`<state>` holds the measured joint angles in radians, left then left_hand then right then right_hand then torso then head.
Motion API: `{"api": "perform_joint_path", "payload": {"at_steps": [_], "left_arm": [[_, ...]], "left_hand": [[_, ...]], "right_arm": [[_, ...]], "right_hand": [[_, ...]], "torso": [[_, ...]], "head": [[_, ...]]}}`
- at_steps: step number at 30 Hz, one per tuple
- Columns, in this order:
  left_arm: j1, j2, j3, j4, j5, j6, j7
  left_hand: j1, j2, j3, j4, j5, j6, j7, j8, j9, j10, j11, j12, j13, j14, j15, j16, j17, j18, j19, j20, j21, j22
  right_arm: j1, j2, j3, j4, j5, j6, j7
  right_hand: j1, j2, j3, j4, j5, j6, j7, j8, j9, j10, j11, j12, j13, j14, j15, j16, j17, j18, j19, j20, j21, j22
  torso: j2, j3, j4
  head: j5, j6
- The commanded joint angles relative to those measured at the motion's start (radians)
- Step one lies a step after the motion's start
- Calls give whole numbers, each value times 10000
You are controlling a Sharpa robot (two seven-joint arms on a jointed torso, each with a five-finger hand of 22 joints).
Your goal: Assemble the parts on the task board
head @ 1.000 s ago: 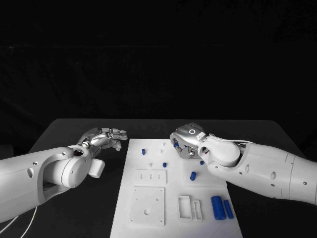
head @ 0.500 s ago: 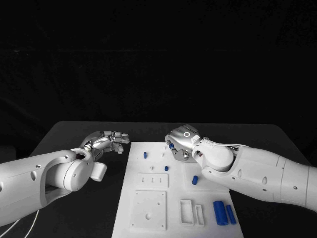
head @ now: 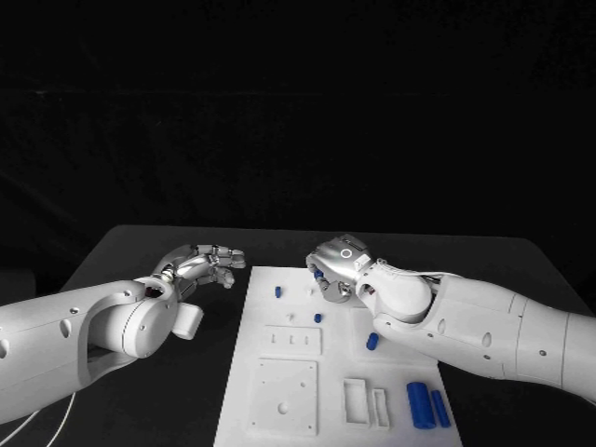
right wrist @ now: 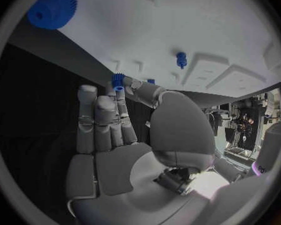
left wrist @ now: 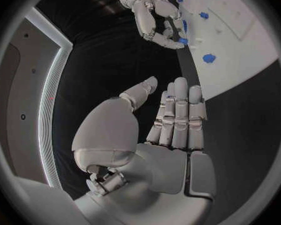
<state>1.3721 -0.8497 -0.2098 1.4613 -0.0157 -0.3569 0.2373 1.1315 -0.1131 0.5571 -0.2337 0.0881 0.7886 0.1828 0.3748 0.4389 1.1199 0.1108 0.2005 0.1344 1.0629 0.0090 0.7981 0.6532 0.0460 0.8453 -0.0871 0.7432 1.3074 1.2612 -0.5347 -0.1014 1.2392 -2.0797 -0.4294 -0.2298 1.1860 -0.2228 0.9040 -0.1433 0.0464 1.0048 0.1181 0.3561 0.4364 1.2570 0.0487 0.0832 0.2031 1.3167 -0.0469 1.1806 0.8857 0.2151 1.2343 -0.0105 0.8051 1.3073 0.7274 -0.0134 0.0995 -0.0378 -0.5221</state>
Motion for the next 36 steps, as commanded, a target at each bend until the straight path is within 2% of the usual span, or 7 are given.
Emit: {"api": "perform_joint_path", "payload": {"at_steps": [1,5,14,29,36], "left_arm": [[47,48,11,22,-46,81,72],[70,78,12,19,-49,79,74],[112,133,13,42,-58,77,76],[147,126,13,55,-84,79,71],[152,133,13,51,-85,77,70]], "left_hand": [[-44,-16,27,7,56,-43,12,-43,-14,-16,54,-51,-11,-54,-2,-42,-15,262,-20,-33,-62,10],[-42,-17,27,5,57,-44,13,-43,-14,-16,54,-53,-11,-53,-1,-41,-17,262,-20,-33,-62,10],[-42,-19,27,2,57,-45,13,-43,-14,-17,55,-56,-12,-52,-1,-39,-22,263,-20,-31,-60,9],[-40,-20,27,-1,57,-47,14,-42,-14,-18,56,-59,-12,-51,0,-37,-27,263,-19,-30,-59,8],[-41,-21,27,-2,57,-48,14,-42,-14,-18,57,-61,-12,-49,1,-35,-31,263,-19,-29,-58,7]], "right_arm": [[10,41,5,-29,-75,-44,68],[30,92,5,-87,-32,-32,106],[69,177,5,-275,19,22,177],[98,168,4,-383,211,216,268],[98,198,3,-435,275,378,300]], "right_hand": [[8,-93,44,47,23,86,10,44,6,452,119,-2,14,-13,-46,51,17,467,28,-28,59,214],[13,-102,53,54,23,85,10,43,6,454,119,-6,11,-14,-46,52,17,467,25,-27,62,214],[19,-124,72,70,23,82,11,42,3,458,120,-16,3,-15,-45,54,17,467,20,-25,67,212],[21,-137,85,83,23,77,13,40,1,460,122,-24,-4,-16,-43,56,17,467,14,-23,71,211],[19,-152,89,90,23,72,16,37,-1,461,123,-30,-9,-17,-41,57,17,467,9,-21,75,211]], "torso": [[51,-38,58],[79,-79,113],[123,-130,204],[141,-115,157],[150,-121,171]], "head": [[-22,16],[-34,31],[-43,26],[-3,-21],[7,-37]]}}
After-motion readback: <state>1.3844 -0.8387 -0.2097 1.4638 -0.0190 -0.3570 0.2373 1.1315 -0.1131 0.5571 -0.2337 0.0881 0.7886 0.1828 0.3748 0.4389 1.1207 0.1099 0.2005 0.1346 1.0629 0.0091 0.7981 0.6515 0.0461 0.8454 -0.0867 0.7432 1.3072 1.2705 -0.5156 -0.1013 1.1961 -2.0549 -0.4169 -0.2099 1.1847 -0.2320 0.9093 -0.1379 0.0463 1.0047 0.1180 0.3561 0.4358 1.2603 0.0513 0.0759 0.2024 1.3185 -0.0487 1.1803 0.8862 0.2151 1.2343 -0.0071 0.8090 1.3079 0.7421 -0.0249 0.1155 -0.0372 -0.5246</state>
